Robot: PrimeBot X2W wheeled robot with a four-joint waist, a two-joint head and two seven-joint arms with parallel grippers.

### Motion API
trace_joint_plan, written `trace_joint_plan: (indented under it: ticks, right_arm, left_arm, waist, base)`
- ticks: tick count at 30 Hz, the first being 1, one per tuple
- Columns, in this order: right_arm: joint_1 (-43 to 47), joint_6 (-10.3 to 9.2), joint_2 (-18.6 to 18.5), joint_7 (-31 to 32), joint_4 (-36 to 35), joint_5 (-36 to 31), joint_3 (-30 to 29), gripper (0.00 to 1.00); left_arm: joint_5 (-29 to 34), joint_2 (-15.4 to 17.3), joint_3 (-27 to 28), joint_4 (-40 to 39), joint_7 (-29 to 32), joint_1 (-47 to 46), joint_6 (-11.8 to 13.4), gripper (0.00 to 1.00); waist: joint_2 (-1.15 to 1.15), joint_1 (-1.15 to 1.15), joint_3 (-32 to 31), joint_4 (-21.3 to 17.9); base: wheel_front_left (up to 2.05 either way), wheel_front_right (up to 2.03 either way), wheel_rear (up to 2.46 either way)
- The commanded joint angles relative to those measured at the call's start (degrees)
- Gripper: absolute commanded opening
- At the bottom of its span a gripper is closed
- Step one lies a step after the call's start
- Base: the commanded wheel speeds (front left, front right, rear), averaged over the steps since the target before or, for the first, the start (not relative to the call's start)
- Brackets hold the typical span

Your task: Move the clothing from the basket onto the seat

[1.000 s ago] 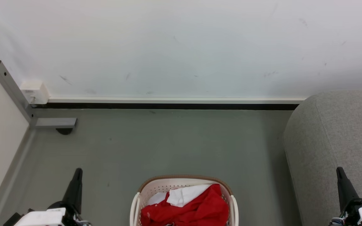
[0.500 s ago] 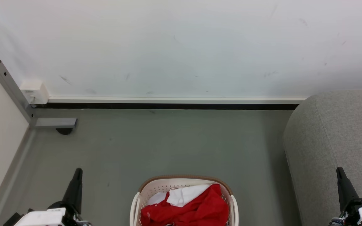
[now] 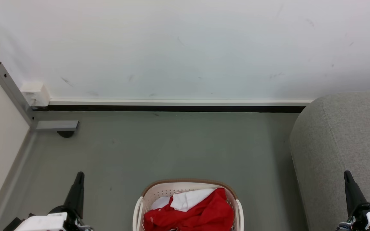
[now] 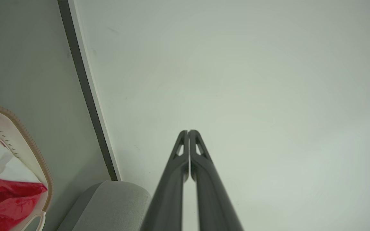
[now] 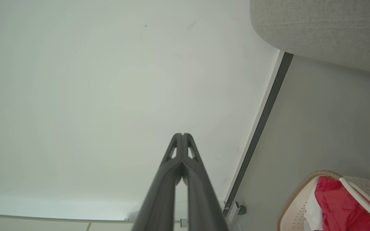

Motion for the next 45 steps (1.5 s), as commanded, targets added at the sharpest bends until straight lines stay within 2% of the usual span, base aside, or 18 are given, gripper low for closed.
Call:
trace_joint_plan:
  ticks: [1, 45]
  right_arm:
    - [-0.71, -0.14, -0.37, 0.12, -0.28, -0.02, -0.19, 0.00]
    - [-0.71, -0.14, -0.37, 0.11, -0.28, -0.02, -0.19, 0.00]
  left_arm:
    - [-0.71, 0.43, 0.02, -0.19, 0.15, -0.51, -0.29, 0.00]
    - [-0.71, 0.44, 0.03, -0.19, 0.15, -0.51, -0.29, 0.00]
  waist:
    - [0.00, 0.00, 0.00, 0.00]
    - [0.00, 0.00, 0.00, 0.00]
  base:
    - [0.00, 0.00, 0.00]
    - [0.00, 0.00, 0.00]
